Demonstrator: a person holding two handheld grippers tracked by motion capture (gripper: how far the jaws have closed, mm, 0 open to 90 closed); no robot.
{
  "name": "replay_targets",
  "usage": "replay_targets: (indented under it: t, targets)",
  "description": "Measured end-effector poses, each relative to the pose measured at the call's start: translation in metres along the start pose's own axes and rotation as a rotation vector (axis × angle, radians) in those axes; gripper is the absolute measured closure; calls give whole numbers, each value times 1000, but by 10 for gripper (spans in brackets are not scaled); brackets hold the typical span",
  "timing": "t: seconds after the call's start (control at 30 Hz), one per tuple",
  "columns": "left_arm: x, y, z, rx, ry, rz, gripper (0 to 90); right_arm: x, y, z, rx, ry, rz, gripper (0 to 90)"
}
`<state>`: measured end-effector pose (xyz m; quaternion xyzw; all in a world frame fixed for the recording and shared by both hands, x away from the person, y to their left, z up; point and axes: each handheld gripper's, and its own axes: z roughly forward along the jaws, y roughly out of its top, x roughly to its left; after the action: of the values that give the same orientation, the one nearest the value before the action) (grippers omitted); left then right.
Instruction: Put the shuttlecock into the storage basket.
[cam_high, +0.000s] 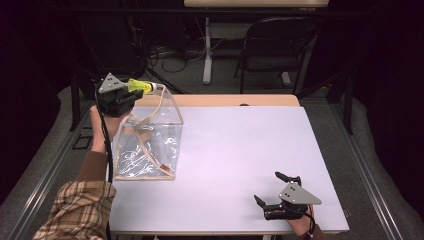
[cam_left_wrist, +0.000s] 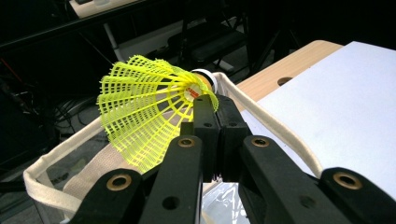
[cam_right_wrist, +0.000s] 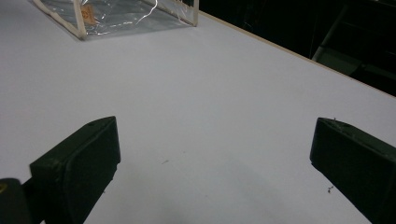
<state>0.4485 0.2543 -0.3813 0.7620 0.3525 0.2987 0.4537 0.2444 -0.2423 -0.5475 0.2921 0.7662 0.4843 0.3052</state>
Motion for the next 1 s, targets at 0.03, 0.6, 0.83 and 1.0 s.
replay_targets:
  t: [0.03,0.6,0.83,1.0]
  targets:
    - [0,0,0,0,-1,-2,889,0,0,0,0,0,0,11]
    - [0,-6,6,25,-14,-8,889,0,0,0,1,1,0,11]
    - [0,-7,8,32,-20,-11,888,0,0,0,1,1,0,11]
    - [-1,-9,10,38,-24,-10,888,0,0,0,0,0,-1,12]
